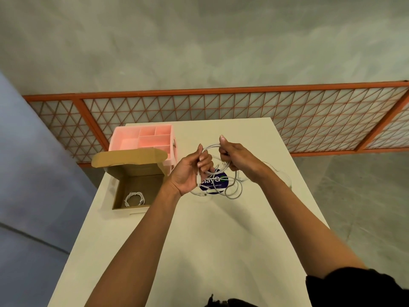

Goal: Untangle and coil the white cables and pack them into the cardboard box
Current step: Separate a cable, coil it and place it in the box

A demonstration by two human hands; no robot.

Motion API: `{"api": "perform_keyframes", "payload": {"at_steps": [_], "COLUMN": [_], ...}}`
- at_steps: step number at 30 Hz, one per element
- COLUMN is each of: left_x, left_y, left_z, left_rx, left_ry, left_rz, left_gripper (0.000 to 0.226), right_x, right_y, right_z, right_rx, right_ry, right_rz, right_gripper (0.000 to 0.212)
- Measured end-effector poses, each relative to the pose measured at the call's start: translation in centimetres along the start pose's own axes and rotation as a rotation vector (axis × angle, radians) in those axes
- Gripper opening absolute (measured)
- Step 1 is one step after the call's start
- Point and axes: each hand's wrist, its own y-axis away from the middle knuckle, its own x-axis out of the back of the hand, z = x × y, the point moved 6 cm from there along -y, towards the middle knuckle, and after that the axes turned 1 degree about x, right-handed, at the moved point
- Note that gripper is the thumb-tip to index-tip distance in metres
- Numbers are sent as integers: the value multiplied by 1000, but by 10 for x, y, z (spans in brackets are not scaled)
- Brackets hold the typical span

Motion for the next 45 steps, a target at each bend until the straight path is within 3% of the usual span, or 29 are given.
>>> {"api": "perform_keyframes", "payload": {"at_steps": [6, 11, 14, 21, 29, 36, 42, 45], "left_x": [-4, 6, 11, -4, -12, -10, -3, -1], "left_y": [-4, -5, -2, 1, -1, 1, -3, -8], "left_z": [-5, -4, -6, -18, -15, 4, 19, 23], "left_rx": [-47, -44, -5, 76, 56, -52, -101, -164], "left_ry": [42, 33, 27, -44, 66, 219, 49, -6], "left_rz": [84, 100, 66, -122, -196, -160, -93, 7], "left_gripper": [46, 42, 40, 27, 22, 41, 69, 59], "right_x": [2, 13, 29, 36, 45, 41, 12, -4], "right_y": [-8, -3, -4, -15, -16, -10, -7, -4], "right_z": [11, 3, -4, -20, -21, 12, 52, 60], "right_rx": [-2, 114, 186, 243, 243, 145, -12, -104], "right_ry": [-38, 68, 117, 141, 67, 147, 161, 217], "right_rz": [184, 151, 192, 284, 369, 243, 5, -121], "right_gripper": [48, 36, 25, 26, 27, 33, 37, 29]}}
